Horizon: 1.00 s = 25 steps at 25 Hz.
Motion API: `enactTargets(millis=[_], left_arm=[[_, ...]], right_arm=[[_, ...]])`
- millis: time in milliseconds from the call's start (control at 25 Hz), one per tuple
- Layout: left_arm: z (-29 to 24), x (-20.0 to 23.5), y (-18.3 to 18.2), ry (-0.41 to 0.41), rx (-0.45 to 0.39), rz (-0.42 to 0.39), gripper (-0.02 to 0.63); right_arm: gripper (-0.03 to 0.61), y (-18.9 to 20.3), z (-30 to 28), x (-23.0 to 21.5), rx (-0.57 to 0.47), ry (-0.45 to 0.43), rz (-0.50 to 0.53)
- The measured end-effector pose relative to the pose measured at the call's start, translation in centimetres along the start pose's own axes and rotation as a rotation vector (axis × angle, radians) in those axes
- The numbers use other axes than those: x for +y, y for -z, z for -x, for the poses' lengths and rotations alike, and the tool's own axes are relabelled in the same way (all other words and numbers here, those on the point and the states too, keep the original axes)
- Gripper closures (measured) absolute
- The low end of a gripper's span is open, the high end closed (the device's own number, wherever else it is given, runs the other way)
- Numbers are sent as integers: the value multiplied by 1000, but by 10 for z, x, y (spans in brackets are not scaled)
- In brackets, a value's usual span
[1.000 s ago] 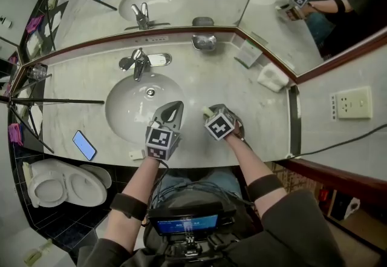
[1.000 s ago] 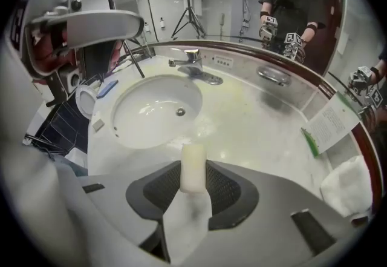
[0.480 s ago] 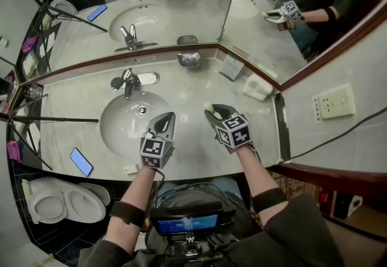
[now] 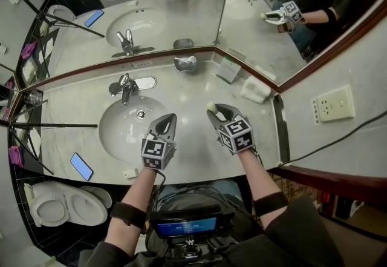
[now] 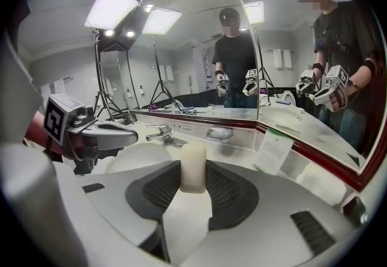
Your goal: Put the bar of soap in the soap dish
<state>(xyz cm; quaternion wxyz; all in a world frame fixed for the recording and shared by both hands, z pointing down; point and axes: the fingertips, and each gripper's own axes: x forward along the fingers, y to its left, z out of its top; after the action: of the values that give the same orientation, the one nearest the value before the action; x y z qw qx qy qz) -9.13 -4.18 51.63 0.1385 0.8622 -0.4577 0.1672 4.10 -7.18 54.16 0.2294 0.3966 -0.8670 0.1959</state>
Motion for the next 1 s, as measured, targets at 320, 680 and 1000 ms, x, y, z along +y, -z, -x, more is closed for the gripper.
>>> enactTargets(millis=[320, 680, 1000], left_arm=[[-36, 16, -18, -21, -13, -4, 614], [-83, 44, -12, -82, -14, 19, 614], [-119, 70, 0, -128, -8, 42, 614]], right_arm=[[433, -49, -41, -15, 38, 17, 223], [433, -70, -123, -42, 104, 26, 507], [433, -73, -200, -58, 147, 50, 751]])
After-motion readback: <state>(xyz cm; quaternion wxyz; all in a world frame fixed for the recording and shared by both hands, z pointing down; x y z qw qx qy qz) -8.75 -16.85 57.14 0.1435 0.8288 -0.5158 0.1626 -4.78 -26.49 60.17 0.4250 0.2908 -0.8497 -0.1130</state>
